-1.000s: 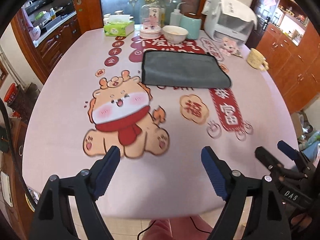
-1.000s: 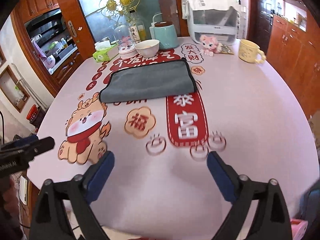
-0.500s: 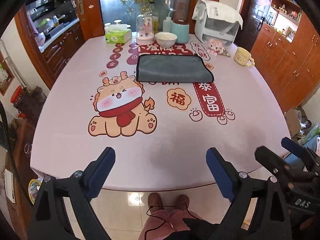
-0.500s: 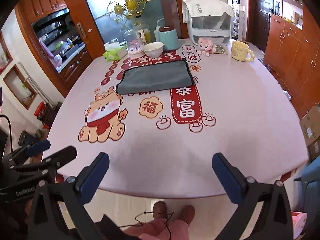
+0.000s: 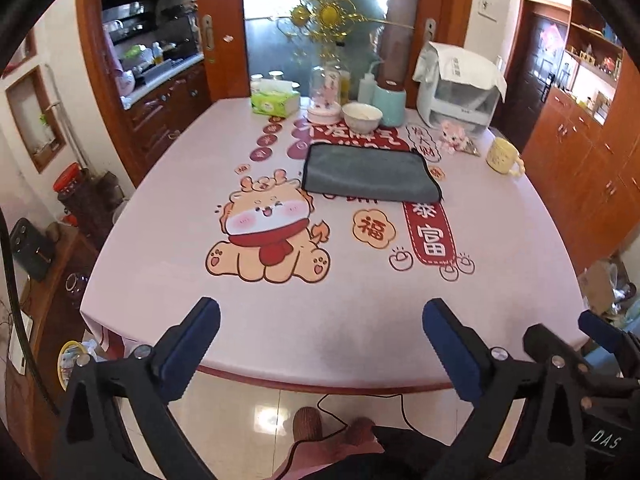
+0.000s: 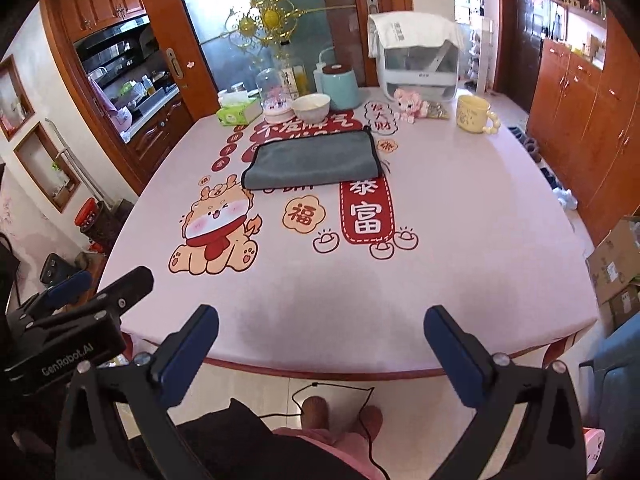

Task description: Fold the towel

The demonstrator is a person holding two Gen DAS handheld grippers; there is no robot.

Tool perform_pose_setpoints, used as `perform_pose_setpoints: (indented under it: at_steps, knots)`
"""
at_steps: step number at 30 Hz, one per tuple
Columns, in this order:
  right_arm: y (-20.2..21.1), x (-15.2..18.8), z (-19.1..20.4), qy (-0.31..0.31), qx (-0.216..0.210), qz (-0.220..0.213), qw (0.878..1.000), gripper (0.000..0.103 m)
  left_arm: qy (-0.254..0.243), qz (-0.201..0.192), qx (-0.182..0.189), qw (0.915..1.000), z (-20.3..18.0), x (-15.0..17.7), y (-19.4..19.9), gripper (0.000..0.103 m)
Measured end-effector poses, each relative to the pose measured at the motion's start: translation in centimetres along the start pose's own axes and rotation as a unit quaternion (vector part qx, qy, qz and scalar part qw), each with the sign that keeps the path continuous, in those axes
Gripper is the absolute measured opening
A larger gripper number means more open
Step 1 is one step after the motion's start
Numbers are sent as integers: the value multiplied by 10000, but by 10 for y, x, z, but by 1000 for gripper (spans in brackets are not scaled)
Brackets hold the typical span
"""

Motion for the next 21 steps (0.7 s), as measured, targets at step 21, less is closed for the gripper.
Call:
perform_pose_setpoints:
  at_steps: [21]
  knots:
    - [3, -15, 1, 160, 206, -321, 9991, 103, -109, -402, -324, 9986, -9, -17, 1, 102]
Point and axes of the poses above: each gripper's, at about its wrist camera, not at the fingertips, and y roughly against the way its jaws point, z to its left, x to its underside, the point moved 5 cm from there along -y, roughly the way its jaws point, and after that the axes turned 6 degrees about z, right-handed, at the moved point
